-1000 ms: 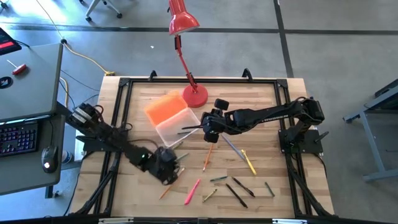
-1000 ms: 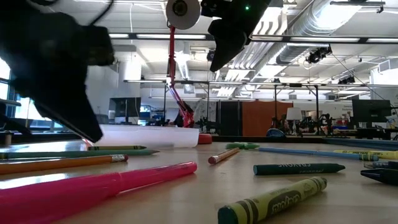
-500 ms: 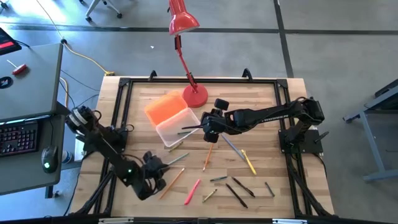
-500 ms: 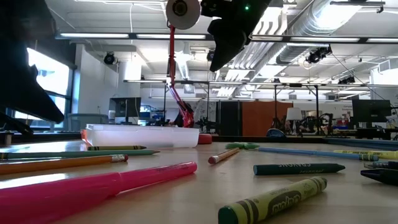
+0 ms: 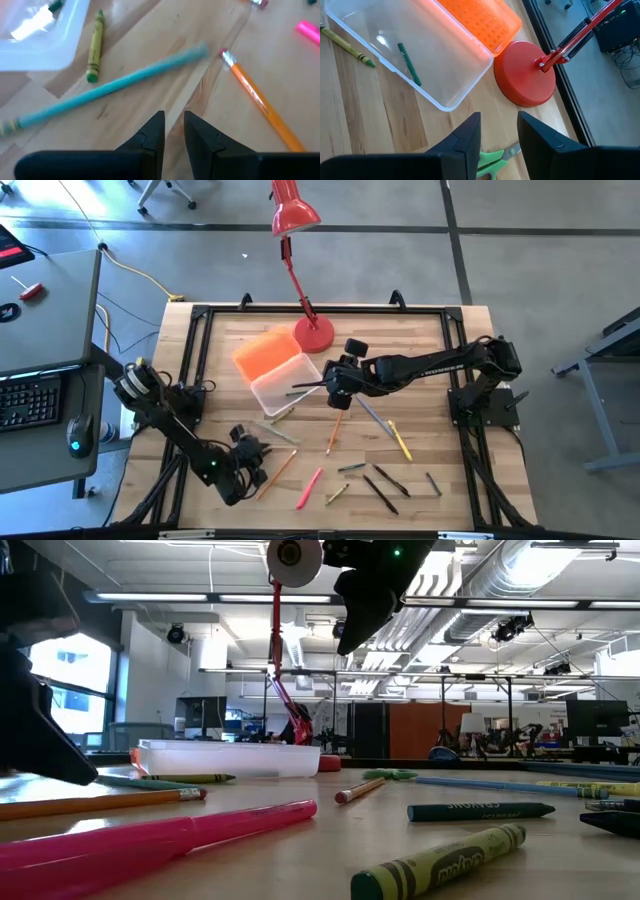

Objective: Pick & place school supplies into a supply box
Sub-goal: Put the top orange pencil into the orange supply box

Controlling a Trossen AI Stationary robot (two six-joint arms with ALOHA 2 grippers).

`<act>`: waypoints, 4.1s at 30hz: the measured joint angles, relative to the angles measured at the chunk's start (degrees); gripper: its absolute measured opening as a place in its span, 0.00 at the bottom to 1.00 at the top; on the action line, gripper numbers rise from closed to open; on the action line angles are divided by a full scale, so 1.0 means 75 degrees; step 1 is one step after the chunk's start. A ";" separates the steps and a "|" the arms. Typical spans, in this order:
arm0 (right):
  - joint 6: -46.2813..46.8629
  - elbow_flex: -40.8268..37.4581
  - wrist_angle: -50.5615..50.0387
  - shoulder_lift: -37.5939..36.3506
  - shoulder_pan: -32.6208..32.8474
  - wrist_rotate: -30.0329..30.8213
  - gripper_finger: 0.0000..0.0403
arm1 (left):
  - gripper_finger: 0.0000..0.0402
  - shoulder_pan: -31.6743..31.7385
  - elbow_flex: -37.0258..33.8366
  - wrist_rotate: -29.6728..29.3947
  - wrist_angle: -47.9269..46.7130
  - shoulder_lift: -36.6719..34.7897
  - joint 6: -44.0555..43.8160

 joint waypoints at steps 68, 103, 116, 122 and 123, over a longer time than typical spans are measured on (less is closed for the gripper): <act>-0.6680 -0.3585 0.6813 0.2398 -0.0854 -0.9081 0.15 | 0.25 0.0667 0.0003 -0.1787 -0.1173 -0.2074 0.1540; -0.6992 0.0069 0.6481 0.3128 -0.1931 -0.6391 0.00 | 0.25 0.0671 0.0006 -0.1076 -0.1189 -0.5469 0.4379; -0.6989 0.1559 0.6143 0.4645 -0.2207 -0.6670 0.03 | 0.25 0.0667 0.0003 -0.1049 -0.1411 -0.5919 0.5004; -0.7104 0.1690 0.5931 0.4614 -0.2076 -0.5909 0.06 | 0.25 0.0667 0.0003 -0.1052 -0.1422 -0.5919 0.5004; -0.7182 0.1694 0.5923 0.4616 -0.2053 -0.5816 0.07 | 0.25 0.0667 0.0003 -0.1052 -0.1422 -0.5919 0.5004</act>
